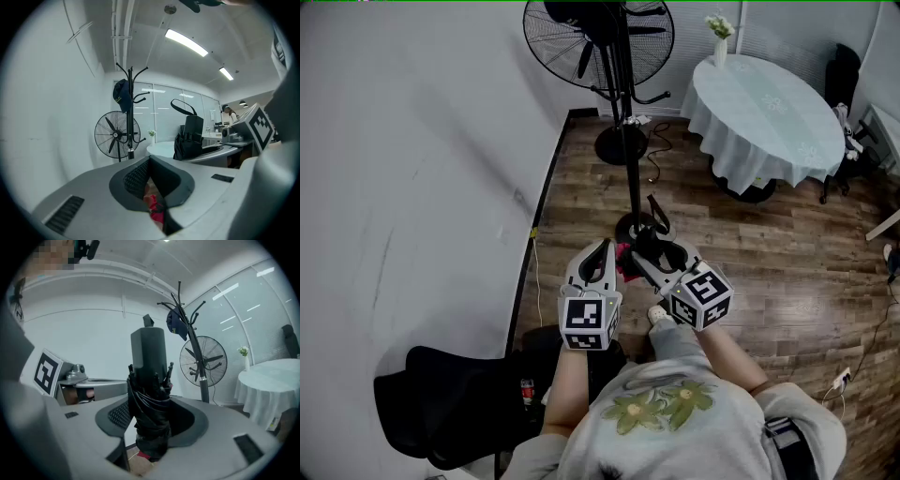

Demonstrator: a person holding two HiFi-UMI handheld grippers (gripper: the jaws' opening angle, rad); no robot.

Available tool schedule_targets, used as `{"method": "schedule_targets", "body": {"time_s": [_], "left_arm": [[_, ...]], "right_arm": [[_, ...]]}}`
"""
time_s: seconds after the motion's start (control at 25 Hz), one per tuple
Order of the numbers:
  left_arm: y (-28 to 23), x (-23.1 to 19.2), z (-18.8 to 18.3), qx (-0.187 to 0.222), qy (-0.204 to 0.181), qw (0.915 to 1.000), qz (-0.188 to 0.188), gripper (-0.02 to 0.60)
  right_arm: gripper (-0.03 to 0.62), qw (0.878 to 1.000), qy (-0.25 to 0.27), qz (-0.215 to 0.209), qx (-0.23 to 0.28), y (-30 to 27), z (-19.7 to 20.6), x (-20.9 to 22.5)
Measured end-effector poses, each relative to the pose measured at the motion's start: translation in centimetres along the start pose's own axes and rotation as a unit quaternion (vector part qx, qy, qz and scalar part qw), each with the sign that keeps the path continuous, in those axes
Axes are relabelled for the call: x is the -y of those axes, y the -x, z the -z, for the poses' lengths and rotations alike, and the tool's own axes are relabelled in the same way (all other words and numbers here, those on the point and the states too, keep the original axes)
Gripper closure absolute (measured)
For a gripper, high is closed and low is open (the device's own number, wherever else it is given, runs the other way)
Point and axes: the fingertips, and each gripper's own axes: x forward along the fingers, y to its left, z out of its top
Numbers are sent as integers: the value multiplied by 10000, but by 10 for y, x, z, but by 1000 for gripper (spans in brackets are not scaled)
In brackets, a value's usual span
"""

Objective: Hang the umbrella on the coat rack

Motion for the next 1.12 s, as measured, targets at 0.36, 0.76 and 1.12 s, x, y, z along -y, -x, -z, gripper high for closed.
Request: {"method": "schedule_targets", "body": {"time_s": [0.36,0.76,1.12], "left_arm": [[-45,-7,-2,-106,54,9999,-84,568],[-94,-38,0,-233,105,9988,-416,568],[-132,-60,-6,-173,250,9959,-853,568]], "right_arm": [[385,9995,20,-268,-137,-30,-7,36],[384,9967,50,-743,-337,-85,-15,70],[384,9917,129,-1154,-560,-119,-20,102]]}}
